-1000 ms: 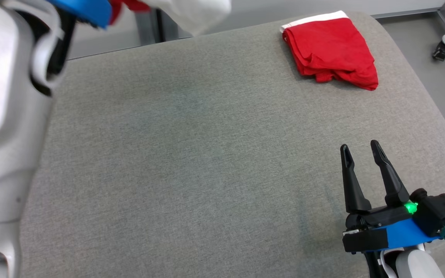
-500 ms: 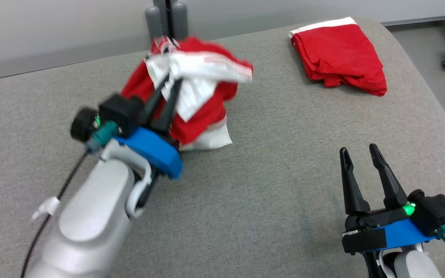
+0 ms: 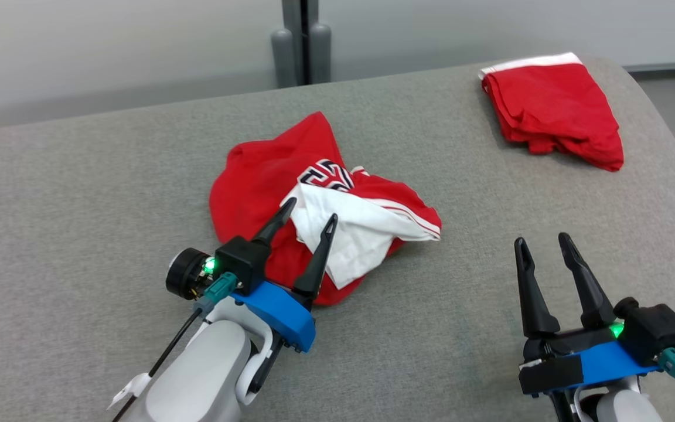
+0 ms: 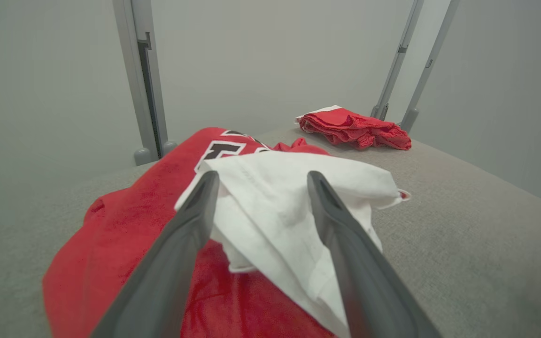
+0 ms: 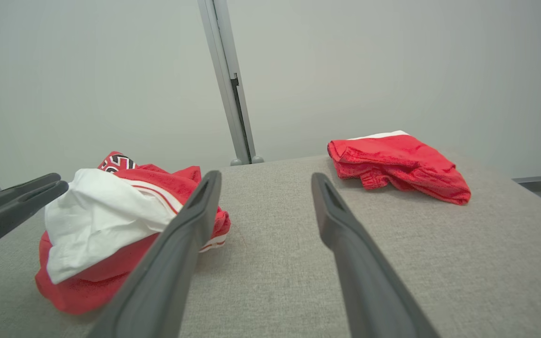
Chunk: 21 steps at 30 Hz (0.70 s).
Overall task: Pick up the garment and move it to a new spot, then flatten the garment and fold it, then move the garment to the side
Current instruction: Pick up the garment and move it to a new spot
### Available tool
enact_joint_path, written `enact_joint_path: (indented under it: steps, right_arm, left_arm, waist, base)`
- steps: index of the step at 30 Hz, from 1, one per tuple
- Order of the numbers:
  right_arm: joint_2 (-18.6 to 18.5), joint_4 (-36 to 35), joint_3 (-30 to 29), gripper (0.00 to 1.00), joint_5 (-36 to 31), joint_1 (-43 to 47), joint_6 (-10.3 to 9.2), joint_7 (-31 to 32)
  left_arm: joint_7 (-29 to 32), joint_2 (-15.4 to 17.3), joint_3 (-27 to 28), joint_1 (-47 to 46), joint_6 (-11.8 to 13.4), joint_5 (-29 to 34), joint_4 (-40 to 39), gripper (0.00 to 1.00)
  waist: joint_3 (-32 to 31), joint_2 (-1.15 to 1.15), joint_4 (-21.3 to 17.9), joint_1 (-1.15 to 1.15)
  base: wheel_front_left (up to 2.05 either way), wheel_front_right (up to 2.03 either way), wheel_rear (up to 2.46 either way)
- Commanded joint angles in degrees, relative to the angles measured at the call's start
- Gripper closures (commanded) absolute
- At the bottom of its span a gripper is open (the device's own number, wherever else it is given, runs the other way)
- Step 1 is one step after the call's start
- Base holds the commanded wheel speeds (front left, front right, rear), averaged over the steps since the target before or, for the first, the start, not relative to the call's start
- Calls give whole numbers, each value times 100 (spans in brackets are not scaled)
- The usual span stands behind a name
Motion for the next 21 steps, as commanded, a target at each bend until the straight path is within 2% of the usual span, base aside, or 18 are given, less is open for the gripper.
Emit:
enact_joint_path:
  steps: [1, 11, 21]
  right_arm:
    - [-6, 33, -17, 0, -35, 88, 2, -27]
    - [-8, 191, -2, 0, -89, 302, 3, -28]
    - [-9, 301, -82, 0, -110, 444, 3, -23]
  left_arm:
    - [-38, 37, 91, 69, 50, 60, -87, 0]
    - [-60, 333, 1426, 945, 379, 589, -1512, 0]
    - [-62, 318, 2656, 2063, 278, 1179, -2219, 0]
  waist:
    - [-47, 0, 48, 0]
    - [-510, 0, 531, 0]
    - [-748, 0, 891, 0]
  base:
    - [0, 0, 0]
    - [0, 0, 0]
    - [0, 0, 0]
